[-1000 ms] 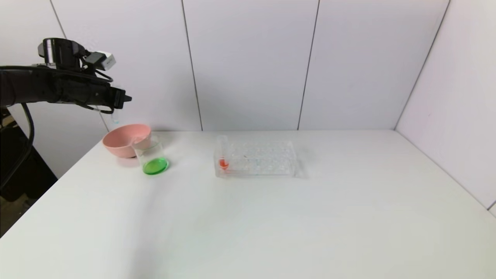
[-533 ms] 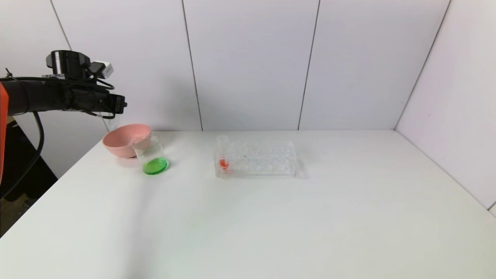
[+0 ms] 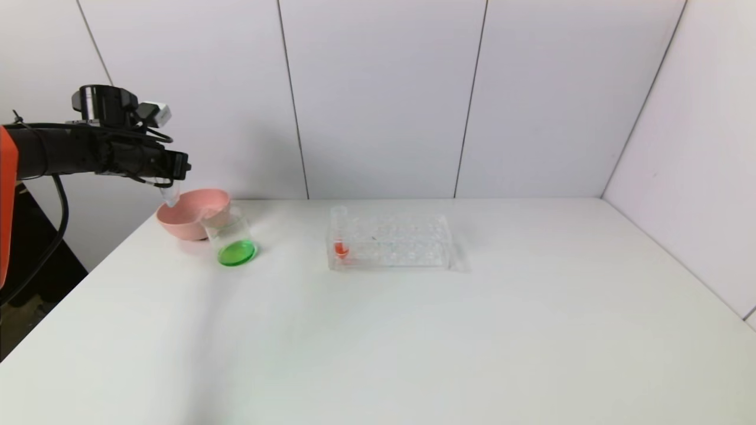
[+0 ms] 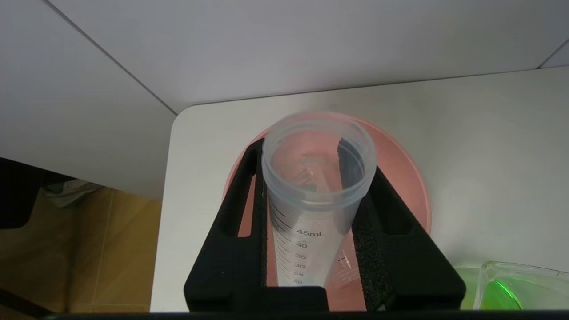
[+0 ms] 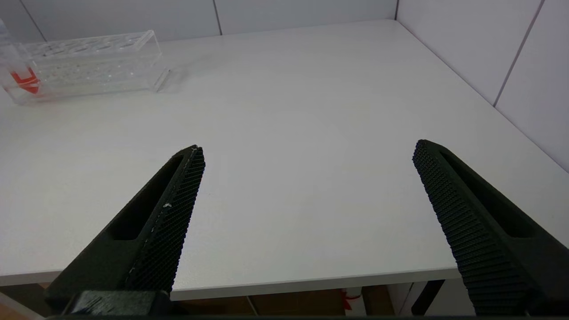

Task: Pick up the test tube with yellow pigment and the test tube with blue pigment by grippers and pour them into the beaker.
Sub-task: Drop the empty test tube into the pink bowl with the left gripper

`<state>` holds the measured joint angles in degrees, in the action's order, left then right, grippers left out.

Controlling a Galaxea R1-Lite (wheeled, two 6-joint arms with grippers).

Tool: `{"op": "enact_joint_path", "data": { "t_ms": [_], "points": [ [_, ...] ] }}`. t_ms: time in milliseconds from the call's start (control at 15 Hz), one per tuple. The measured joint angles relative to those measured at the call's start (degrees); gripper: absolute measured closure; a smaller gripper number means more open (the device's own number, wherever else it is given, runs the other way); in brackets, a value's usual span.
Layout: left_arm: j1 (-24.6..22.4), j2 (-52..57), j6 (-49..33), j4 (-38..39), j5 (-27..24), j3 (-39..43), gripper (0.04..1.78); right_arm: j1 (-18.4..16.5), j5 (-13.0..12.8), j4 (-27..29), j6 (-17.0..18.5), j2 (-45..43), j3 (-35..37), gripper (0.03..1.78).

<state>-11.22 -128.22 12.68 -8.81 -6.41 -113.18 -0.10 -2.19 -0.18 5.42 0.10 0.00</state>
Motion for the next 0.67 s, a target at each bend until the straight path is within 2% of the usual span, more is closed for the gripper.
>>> {"op": "enact_joint_path", "data": {
  "t_ms": [133, 333, 467, 667],
  "points": [
    [-0.13, -0.15, 0.63, 0.0, 0.02, -0.13, 1.02, 0.0, 0.0, 0.02, 0.0, 0.0, 0.0, 0.1],
    [-0.35, -0.17, 0.68, -0.02, 0.02, -0.27, 0.54, 0.0, 0.0, 0.0, 0.0, 0.0, 0.0, 0.1],
    [-0.28, -0.15, 0.68, -0.02, -0.02, -0.3, 0.28, 0.0, 0.0, 0.02, 0.0, 0.0, 0.0, 0.1],
    [-0.28, 0.35, 0.74, -0.02, -0.28, -0.29, 0.07, 0.0, 0.0, 0.02, 0.0, 0.0, 0.0, 0.1]
  ]
}}
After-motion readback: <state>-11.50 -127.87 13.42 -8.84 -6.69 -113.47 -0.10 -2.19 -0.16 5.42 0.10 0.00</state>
